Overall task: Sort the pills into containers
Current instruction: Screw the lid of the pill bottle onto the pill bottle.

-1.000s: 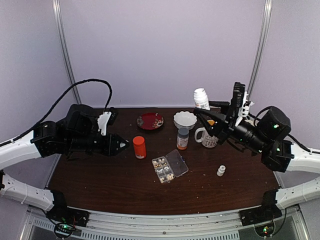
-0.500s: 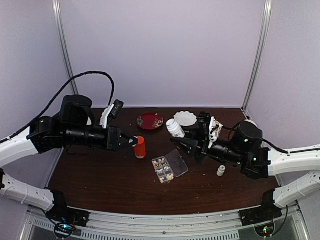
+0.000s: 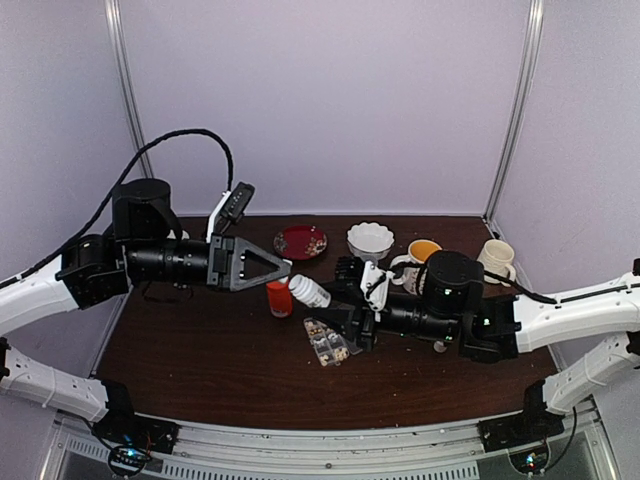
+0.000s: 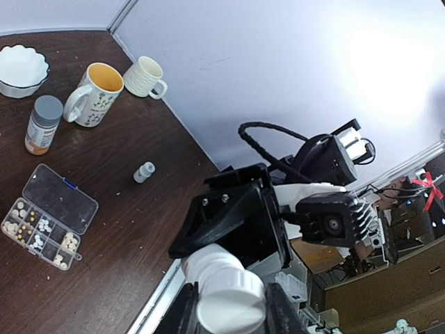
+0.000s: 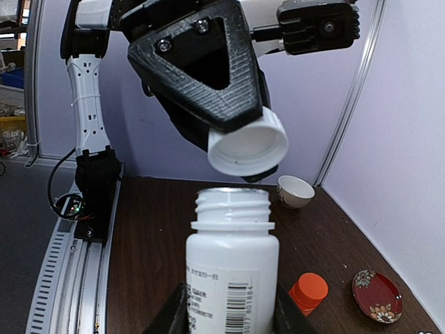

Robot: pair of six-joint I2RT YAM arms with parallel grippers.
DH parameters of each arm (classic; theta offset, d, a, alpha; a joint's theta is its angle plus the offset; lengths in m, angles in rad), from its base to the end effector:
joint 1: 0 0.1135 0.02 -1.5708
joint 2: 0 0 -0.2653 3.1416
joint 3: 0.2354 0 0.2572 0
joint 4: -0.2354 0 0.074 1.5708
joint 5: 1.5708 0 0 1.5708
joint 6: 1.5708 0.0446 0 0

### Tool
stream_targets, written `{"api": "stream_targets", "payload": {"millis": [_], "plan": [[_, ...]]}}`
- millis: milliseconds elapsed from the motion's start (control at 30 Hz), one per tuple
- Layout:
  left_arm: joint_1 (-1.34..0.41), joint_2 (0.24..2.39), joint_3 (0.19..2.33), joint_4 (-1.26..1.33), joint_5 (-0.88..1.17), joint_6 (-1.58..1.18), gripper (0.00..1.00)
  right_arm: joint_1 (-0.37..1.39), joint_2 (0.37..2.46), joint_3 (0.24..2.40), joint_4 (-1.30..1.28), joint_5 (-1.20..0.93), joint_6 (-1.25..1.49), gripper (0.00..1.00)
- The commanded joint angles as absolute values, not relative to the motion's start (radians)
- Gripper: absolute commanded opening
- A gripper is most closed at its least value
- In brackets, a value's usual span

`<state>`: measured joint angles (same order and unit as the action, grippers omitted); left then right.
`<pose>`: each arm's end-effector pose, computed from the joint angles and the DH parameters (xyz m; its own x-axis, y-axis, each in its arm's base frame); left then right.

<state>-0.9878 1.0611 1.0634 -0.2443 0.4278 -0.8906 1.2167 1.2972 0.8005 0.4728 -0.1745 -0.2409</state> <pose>0.1232 -0.2204 0.3782 -0.8459 -0.0022 -0.5333 0.5146 0.2591 -0.8173 0.1019 0.2978 0.2997 0.2267 -0.0644 -0.9718 -0.9575 0.1682 -0.2345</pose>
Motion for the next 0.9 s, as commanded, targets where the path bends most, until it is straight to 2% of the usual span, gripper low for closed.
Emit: {"api": "stream_targets", "payload": {"millis": [0,267,700,867], "plan": [[-0.982,1.067,1.053,-0.171,0.477,-0.915,0.02,1.229,1.318,0.856,0.478,-0.134,-0.248,0.0],[-0.981,1.069,1.057,-0.232,0.458,-0.901,0.01,1.236,1.325,0.87,0.47,-0.127,-0.259,0.0],[-0.98,1.136,1.101,-0.32,0.472,-0.869,0.01,1.241,1.356,0.961,0.309,-0.092,-0.285,0.0],[-0.98,1.165,1.146,-0.432,0.416,-0.821,0.01,1.244,1.351,0.973,0.28,-0.063,-0.297,0.0]]}}
